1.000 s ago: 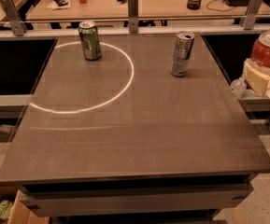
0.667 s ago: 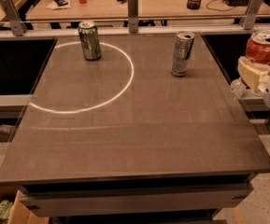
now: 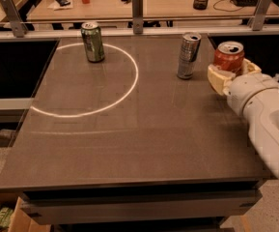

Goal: Move coke can near redbull can

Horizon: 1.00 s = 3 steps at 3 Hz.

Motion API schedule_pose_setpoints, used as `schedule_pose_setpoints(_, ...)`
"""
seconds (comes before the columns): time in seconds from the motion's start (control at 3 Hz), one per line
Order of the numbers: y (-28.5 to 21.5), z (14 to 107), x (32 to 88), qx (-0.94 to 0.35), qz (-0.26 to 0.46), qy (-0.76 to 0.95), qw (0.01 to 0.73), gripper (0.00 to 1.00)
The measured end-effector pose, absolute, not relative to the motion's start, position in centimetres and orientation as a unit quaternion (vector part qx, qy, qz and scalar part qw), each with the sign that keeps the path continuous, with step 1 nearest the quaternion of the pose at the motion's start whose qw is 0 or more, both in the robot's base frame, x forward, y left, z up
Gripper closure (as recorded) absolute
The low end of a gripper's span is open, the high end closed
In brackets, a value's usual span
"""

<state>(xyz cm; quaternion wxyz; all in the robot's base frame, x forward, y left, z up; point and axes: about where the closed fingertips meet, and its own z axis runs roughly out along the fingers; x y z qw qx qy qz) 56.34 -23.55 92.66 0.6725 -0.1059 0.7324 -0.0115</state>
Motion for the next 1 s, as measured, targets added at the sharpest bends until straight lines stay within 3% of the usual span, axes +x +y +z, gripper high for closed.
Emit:
schedule_pose_setpoints(0.67, -20.5, 88.2, 61.4, -0.09, -0.003, 0.725, 0.683, 1.0)
schedule_pose_setpoints(1.0, -21.2, 88.9, 61.7, -0.105, -0.04, 0.71, 0.696, 0.84)
